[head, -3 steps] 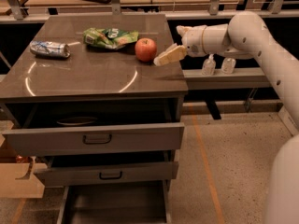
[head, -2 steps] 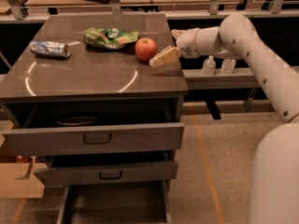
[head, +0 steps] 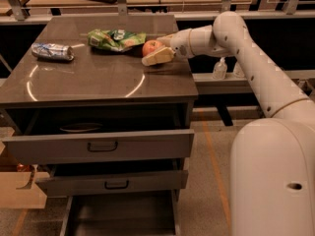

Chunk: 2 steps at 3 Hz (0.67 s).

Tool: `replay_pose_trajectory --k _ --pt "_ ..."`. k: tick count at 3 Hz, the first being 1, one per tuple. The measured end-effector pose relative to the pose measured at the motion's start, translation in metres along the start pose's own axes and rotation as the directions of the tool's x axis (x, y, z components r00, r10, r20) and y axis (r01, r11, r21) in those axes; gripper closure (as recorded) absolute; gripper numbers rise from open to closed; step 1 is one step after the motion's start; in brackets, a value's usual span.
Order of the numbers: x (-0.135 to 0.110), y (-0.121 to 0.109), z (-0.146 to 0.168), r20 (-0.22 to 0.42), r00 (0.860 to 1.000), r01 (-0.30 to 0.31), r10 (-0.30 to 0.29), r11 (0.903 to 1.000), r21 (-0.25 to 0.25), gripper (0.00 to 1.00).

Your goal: Place apple into bottom drawer

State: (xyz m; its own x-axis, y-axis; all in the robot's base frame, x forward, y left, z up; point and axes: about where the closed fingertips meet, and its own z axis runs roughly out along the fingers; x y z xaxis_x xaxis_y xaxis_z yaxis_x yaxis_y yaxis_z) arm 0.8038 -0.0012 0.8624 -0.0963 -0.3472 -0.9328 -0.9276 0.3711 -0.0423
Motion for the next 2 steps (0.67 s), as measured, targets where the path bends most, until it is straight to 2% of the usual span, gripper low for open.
replay_pose_trajectory --k 1,2 --pt "-0.006 0.010 0.009 0.005 1.000 -0.014 0.014 0.9981 -0.060 0.49" --pt "-0.036 0.029 -0.008 0.031 0.998 0.053 -0.050 0.9924 -0.111 0.79"
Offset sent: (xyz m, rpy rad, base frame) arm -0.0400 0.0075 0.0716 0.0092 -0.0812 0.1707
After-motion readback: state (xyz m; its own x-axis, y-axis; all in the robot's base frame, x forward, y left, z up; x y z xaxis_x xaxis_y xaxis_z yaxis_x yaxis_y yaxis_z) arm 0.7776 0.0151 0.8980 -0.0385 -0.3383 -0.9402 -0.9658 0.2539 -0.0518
